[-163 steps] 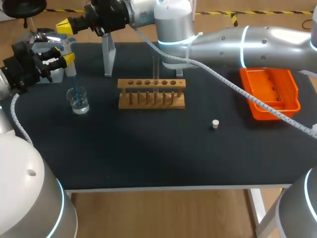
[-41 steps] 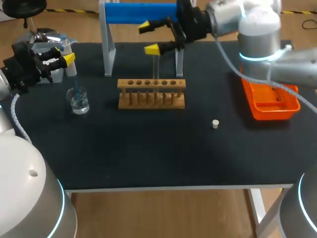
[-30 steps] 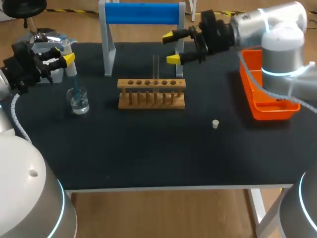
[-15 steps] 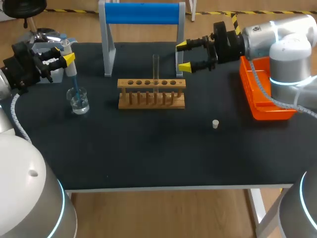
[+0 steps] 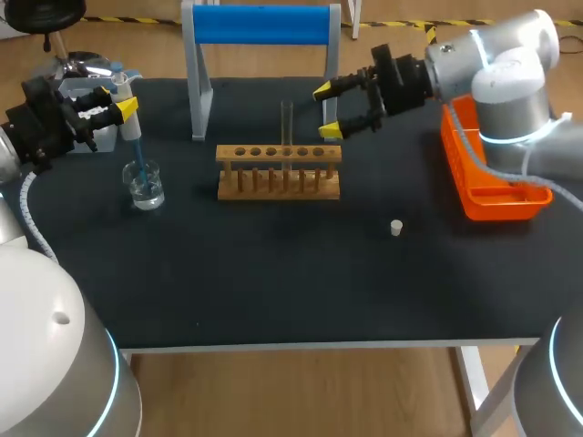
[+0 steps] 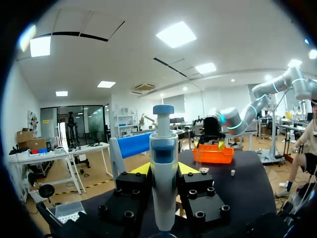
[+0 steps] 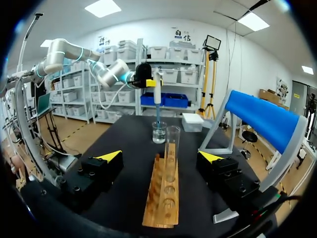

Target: Invert the test tube, pick up the pipette, mount the tip to pipette, aspirate from beaker and dispense into the tube, eject the tip, return the pipette, and cap with the stopper.

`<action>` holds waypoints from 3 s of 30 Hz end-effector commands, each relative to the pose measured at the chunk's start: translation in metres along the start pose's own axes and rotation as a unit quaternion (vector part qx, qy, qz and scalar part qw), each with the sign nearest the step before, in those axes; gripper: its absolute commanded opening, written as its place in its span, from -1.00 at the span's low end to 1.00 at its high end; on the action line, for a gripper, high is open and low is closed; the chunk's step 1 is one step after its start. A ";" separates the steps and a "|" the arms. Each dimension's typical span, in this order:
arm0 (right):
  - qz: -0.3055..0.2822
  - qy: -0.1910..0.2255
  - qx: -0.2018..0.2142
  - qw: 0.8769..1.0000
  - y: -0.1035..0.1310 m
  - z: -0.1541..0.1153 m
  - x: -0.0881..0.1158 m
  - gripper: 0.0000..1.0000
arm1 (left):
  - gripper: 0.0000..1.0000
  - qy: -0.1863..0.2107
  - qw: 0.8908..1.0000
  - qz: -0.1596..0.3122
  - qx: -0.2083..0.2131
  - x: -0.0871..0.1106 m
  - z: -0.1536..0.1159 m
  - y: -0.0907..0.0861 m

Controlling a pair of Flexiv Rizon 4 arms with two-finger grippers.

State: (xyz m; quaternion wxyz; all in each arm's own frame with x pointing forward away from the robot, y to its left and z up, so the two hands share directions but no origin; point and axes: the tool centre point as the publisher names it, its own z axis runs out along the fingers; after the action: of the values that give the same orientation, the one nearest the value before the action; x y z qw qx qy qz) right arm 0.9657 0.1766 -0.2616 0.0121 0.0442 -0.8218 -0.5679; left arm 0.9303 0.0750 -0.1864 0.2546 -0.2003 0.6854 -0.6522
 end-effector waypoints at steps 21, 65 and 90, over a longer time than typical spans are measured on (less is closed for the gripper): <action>-0.015 -0.007 0.077 0.997 -0.015 0.046 -0.024 1.00 | -1.00 0.000 1.000 0.000 0.001 0.000 0.000 0.000; -0.011 -0.019 0.099 0.995 -0.018 0.079 -0.016 1.00 | -1.00 0.000 1.000 0.000 0.001 0.000 0.000 0.000; -0.013 -0.017 0.104 0.994 -0.018 0.080 -0.016 1.00 | -1.00 0.000 1.000 0.000 0.001 0.000 0.000 0.000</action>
State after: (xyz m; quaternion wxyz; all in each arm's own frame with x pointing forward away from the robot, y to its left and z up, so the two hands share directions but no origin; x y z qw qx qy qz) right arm 0.9758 0.2465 -0.3065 -0.0159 0.0453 -0.8758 -0.4803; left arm 0.9303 0.0750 -0.1864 0.2545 -0.2004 0.6854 -0.6522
